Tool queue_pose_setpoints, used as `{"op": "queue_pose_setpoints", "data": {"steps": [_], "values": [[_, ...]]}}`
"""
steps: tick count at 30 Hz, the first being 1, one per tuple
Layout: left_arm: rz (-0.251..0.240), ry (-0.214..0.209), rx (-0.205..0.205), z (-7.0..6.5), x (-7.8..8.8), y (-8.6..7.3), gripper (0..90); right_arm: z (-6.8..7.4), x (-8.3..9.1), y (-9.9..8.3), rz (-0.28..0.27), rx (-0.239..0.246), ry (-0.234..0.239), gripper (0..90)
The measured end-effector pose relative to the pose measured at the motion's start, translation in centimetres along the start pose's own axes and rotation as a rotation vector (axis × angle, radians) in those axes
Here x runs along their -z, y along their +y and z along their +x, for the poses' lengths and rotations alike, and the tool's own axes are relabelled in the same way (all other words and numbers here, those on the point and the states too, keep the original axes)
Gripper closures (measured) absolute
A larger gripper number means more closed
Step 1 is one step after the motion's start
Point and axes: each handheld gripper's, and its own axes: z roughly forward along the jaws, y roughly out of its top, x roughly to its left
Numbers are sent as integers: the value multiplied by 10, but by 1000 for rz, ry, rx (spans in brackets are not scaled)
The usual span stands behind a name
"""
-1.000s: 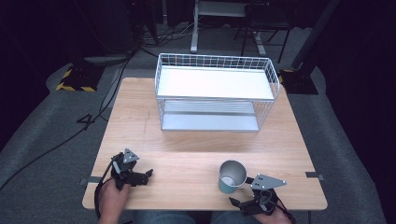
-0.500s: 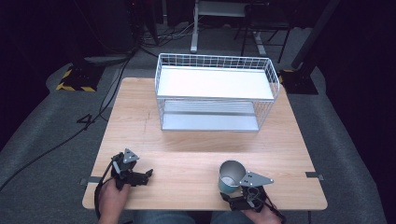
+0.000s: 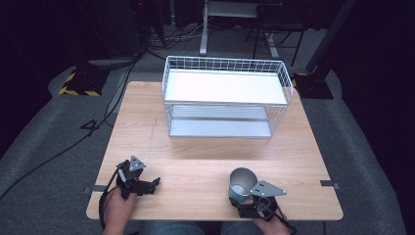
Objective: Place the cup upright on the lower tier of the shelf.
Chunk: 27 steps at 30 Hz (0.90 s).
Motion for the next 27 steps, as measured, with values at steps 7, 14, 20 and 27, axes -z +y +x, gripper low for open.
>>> {"op": "queue_pose_setpoints", "data": {"steps": [7,14,20,27], "values": [[0,0,0,0,0,0,1,0,-1,-1,-21,24,2,245],[0,0,0,0,0,0,0,-2,-1,0,-20,12,17,248],[0,0,0,0,0,0,1,-1,1,3,-22,23,31,248],[0,0,0,0,0,0,1,-2,5,10,-36,25,42,248]]}}
